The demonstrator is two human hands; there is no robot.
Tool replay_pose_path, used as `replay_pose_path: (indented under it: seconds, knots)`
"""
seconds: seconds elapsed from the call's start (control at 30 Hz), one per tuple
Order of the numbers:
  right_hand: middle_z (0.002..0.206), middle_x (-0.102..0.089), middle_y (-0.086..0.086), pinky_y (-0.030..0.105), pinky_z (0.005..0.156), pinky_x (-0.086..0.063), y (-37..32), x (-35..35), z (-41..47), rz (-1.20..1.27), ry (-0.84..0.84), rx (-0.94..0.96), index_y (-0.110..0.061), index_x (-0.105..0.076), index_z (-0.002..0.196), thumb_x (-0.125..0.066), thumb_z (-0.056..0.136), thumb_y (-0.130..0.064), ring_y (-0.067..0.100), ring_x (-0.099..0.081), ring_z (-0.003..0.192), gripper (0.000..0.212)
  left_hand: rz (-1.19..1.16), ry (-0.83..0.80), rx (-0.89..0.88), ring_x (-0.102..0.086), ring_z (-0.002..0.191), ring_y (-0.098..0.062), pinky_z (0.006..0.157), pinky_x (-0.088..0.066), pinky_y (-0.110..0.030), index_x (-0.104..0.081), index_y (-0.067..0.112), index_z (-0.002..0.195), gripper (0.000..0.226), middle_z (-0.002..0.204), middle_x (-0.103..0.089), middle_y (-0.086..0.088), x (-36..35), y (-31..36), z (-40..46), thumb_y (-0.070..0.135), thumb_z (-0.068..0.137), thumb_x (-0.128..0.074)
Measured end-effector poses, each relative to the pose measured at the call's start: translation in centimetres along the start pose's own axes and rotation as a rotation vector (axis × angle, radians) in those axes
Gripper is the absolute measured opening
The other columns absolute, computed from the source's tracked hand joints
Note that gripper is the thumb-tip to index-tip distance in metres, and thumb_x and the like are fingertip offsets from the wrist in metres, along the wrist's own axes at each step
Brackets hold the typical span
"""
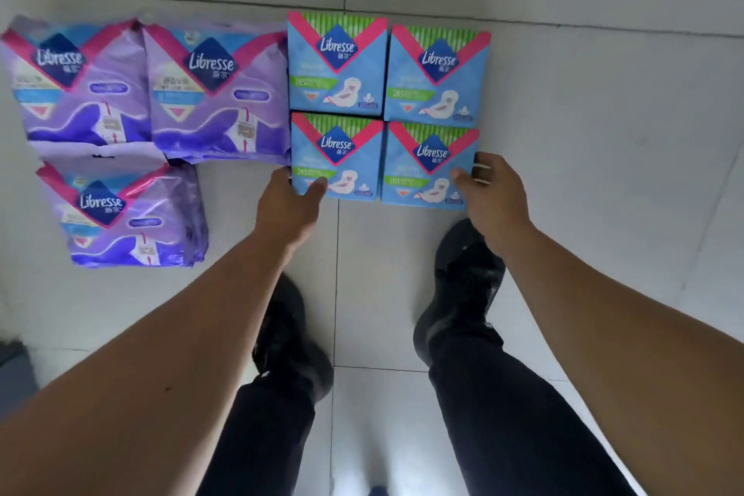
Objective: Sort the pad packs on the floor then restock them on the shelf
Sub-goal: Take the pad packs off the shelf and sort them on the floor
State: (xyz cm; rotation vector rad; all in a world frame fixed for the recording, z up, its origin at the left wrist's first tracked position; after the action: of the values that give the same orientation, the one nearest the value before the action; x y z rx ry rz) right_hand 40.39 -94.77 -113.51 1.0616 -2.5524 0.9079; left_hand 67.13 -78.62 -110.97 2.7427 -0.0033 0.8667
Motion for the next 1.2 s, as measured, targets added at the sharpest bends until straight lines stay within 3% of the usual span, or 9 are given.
replay_pose_path:
  seconds: [0.17, 0.37, 0.5, 0.63, 0.8, 1.0, 1.2]
  knots:
    - [0.109, -0.064, -0.004, 0.023, 0.072, -0.050, -0.4, -0.6, -0.7, -0.120, -0.007, 0.027, -0.016, -0.054, 0.120, -0.061, 0.093, -0.039, 0.013, -0.064, 0.092, 0.036, -0.027, 0.024, 0.012, -0.058, 0.109, -0.027, 0.085, -0.044, -0.031, -0.050, 0.005, 0.124, 0.044, 0.119, -0.061, -0.009, -0.4, -0.3, 0.0, 0.034, 0.093, -0.060]
    - [0.133, -0.057, 0.008, 0.026, 0.084, -0.041, -4.8, 1.3, -5.6, -0.423, -0.025, 0.129, -0.012, -0.047, 0.136, -0.054, 0.098, -0.033, 0.024, -0.057, 0.117, 0.044, 0.058, 0.017, 0.019, -0.046, 0.128, -0.029, 0.099, -0.036, -0.032, -0.038, 0.002, 0.139, 0.057, 0.140, -0.048, -0.016, 3.1, 0.4, -3.3, 0.034, 0.096, -0.055]
    - [0.126, -0.058, 0.011, 0.037, 0.094, -0.045, -12.3, 0.9, -12.8, -0.591, -0.047, 0.388, -0.011, -0.051, 0.133, -0.054, 0.097, -0.028, 0.028, -0.054, 0.117, 0.040, 0.110, 0.106, -0.178, -0.051, 0.119, -0.028, 0.094, -0.039, -0.035, -0.048, 0.008, 0.129, 0.041, 0.125, -0.055, -0.014, 8.9, 3.1, -8.5, 0.030, 0.094, -0.054]
    - [0.127, -0.058, 0.005, 0.039, 0.089, -0.046, -21.4, -1.2, -22.4, -0.743, -0.066, 0.648, -0.017, -0.052, 0.134, -0.052, 0.096, -0.029, 0.027, -0.051, 0.115, 0.039, 0.164, 0.225, -0.356, -0.052, 0.117, -0.026, 0.093, -0.044, -0.040, -0.050, 0.017, 0.130, 0.040, 0.127, -0.057, -0.007, 17.2, 6.0, -15.3, 0.032, 0.094, -0.052]
    - [0.120, -0.065, 0.009, 0.043, 0.083, -0.050, -33.0, -5.6, -36.7, -0.849, -0.008, 1.008, -0.011, -0.062, 0.123, -0.051, 0.090, -0.031, 0.034, -0.059, 0.109, 0.040, 0.152, 0.417, -0.479, -0.055, 0.114, -0.030, 0.087, -0.047, -0.042, -0.054, 0.017, 0.129, 0.040, 0.127, -0.060, -0.006, 30.3, 6.3, -23.9, 0.033, 0.093, -0.054]
    - [0.115, -0.066, 0.006, 0.039, 0.073, -0.052, -42.2, -13.0, -51.6, -0.901, -0.041, 1.377, -0.013, -0.063, 0.117, -0.042, 0.086, -0.038, 0.031, -0.062, 0.098, 0.045, 0.108, 0.706, -0.354, -0.051, 0.121, -0.030, 0.094, -0.043, -0.045, -0.053, 0.018, 0.131, 0.046, 0.133, -0.056, -0.006, 43.7, -1.5, -31.4, 0.039, 0.091, -0.049]
    - [0.119, -0.064, 0.007, 0.041, 0.074, -0.053, -42.2, -21.0, -63.7, -0.973, -0.180, 1.668, -0.013, -0.061, 0.123, -0.039, 0.086, -0.039, 0.033, -0.061, 0.103, 0.050, -0.014, 0.954, -0.130, -0.052, 0.116, -0.030, 0.092, -0.043, -0.044, -0.053, 0.020, 0.129, 0.041, 0.129, -0.056, -0.003, 51.2, -14.1, -40.5, 0.037, 0.092, -0.052]
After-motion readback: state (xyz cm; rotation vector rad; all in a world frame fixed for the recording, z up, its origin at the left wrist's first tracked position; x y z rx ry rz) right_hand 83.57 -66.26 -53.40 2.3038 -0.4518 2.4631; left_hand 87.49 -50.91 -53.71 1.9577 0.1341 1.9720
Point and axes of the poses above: each hand's wrist, its own z-axis towards the middle knuckle, its own x-axis out of the back of the hand, y = z × x, the point moved 9 cm from there along z, towards the middle knuckle
